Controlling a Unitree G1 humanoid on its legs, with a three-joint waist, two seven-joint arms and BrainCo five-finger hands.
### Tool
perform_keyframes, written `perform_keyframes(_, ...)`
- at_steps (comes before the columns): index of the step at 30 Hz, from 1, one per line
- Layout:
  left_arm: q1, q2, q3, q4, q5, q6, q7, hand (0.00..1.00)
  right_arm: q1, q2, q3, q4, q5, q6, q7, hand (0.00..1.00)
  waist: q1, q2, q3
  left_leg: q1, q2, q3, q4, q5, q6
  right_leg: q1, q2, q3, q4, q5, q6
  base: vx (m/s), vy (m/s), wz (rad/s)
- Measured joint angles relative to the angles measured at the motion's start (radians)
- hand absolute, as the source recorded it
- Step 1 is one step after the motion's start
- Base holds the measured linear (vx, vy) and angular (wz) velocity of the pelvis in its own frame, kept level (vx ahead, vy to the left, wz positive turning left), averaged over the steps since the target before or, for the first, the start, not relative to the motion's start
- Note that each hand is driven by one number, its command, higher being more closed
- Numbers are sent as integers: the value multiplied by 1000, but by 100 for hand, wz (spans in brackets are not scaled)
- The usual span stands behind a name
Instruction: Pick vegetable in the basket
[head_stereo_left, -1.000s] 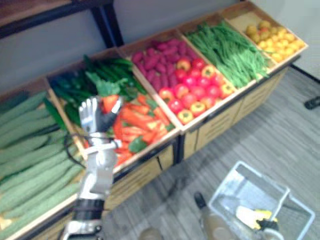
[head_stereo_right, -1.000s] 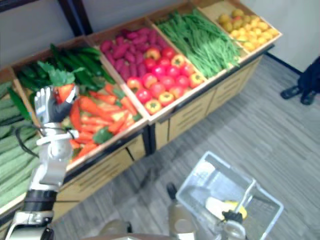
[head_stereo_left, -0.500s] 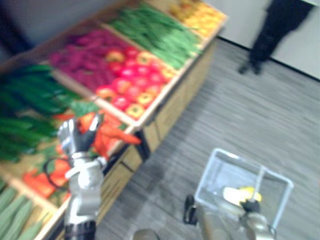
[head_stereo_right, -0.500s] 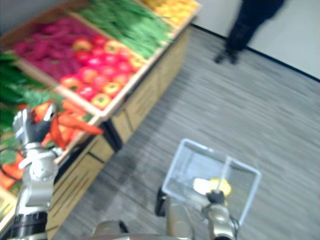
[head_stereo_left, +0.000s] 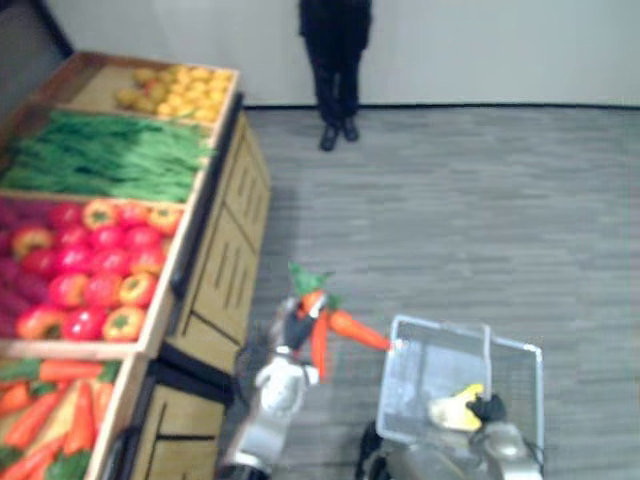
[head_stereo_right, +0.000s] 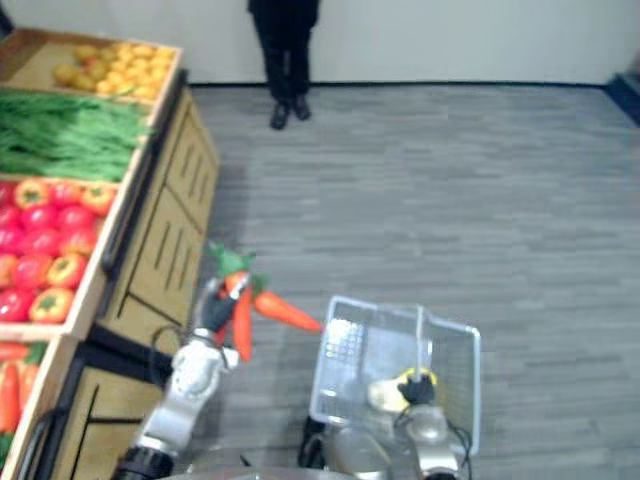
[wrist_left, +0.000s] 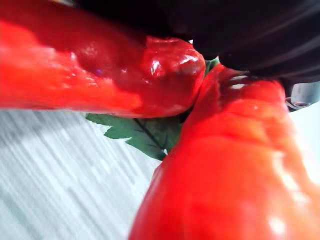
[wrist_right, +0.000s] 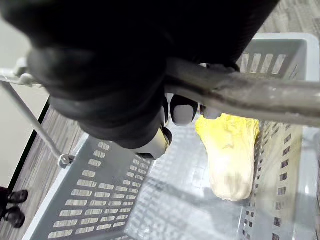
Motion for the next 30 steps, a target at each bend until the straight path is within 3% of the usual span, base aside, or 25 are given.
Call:
perform_keyframes(3,31,4,-29,1,-24,-11,-3,100,-16,-10,28,-9,0,4,0,100,3,9,1,-49,-135,-302,-87,-13,-21,0,0,101,-2,8,12,19,38,-127)
perform_keyframes(5,39,5,-94,20,-39,-36,-30,100,-14,-11,25,-14,0,12,-3,100,3,30,0,-70,-158,-405,-161,-4,-9,7,6,135,4,18,23,44,97,-85)
perform_keyframes(7,35,11,-157,45,-39,-54,-57,100,-7,-17,24,-21,0,19,-7,100,1,44,-3,-66,-143,-399,-209,24,-1,22,15,150,2,18,23,38,99,-36)
perform_keyframes(9,33,13,-239,76,-39,-76,-97,100,8,-25,27,-53,-1,20,-7,100,0,64,-15,-61,-132,-394,-292,106,6,20,25,161,3,17,23,32,154,-20)
perform_keyframes(13,24,46,-318,139,-39,-80,-152,100,10,-6,41,-124,-2,20,-5,100,2,42,-15,-8,-175,-369,-413,165,22,16,-24,175,12,18,33,47,178,-3)
perform_keyframes(18,-15,100,-447,224,-39,-83,-202,100,-9,-3,123,-172,-2,19,13,100,5,42,-17,21,-199,-358,-470,187,34,18,-45,182,1,28,45,52,124,-2)
perform_keyframes(23,-140,80,-571,376,22,-88,-230,100,-32,16,206,-226,2,18,43,100,2,39,-33,34,-209,-356,-519,209,34,22,-51,186,-35,43,65,48,55,-1)
perform_keyframes(30,-298,36,-562,533,144,-78,-193,100,-30,12,306,-323,39,11,108,100,-4,30,-35,60,-220,-347,-564,230,34,55,-56,193,-101,81,80,3,31,-3)
